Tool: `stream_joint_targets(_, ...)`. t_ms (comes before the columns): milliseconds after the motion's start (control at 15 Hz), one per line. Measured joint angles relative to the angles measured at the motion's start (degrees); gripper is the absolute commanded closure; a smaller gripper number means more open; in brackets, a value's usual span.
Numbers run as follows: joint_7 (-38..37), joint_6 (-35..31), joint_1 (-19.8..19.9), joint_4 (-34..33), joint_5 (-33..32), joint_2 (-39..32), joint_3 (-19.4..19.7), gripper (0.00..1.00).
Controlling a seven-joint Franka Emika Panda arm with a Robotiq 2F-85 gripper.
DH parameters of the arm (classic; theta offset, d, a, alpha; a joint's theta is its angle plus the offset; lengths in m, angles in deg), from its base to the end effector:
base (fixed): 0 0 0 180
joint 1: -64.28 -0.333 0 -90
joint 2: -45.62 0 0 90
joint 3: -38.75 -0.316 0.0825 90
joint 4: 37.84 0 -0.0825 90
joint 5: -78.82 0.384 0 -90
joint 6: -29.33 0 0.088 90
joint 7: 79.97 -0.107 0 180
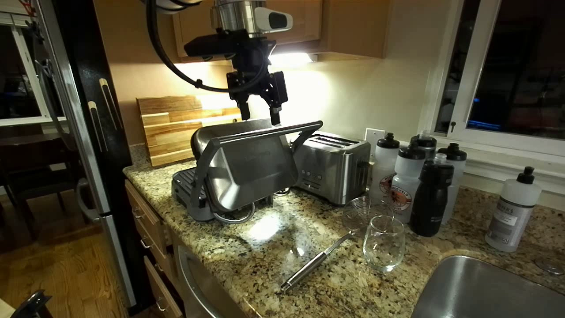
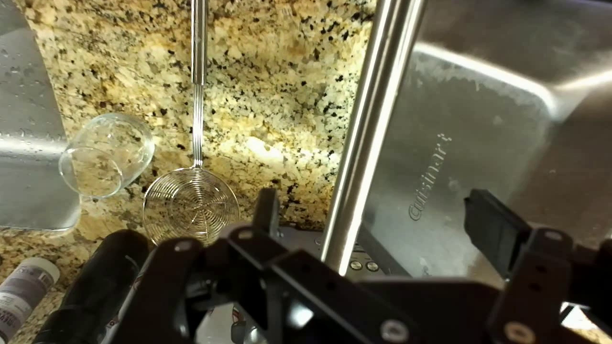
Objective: Close the sandwich maker
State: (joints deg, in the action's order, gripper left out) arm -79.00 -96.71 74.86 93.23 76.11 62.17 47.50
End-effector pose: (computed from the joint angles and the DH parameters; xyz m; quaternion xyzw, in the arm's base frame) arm 0.4520 -0.1641 0.4861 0.9843 -0.1460 0.0977 0.0160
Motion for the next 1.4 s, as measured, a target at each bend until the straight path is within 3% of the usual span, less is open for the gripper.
stream_joint_targets(600,2.9,-0.7,0.0,-3.0,4.4,-4.7,2.4,0.0)
stream_joint_targets(667,3.6,-0.8,0.0,-3.5,5.4,-5.6,2.6,0.06)
stream_joint_targets(733,4.2,-0.8,0.0,-4.0,6.3,-6.5,2.6,0.27)
stream_joint_targets(933,6.0,-0.8,-0.1,-5.3,8.1,-8.7,2.6,0.37)
stream_joint_targets(1400,9.0,-0.8,-0.1,-6.5,10.2,-10.8,3.0,0.86)
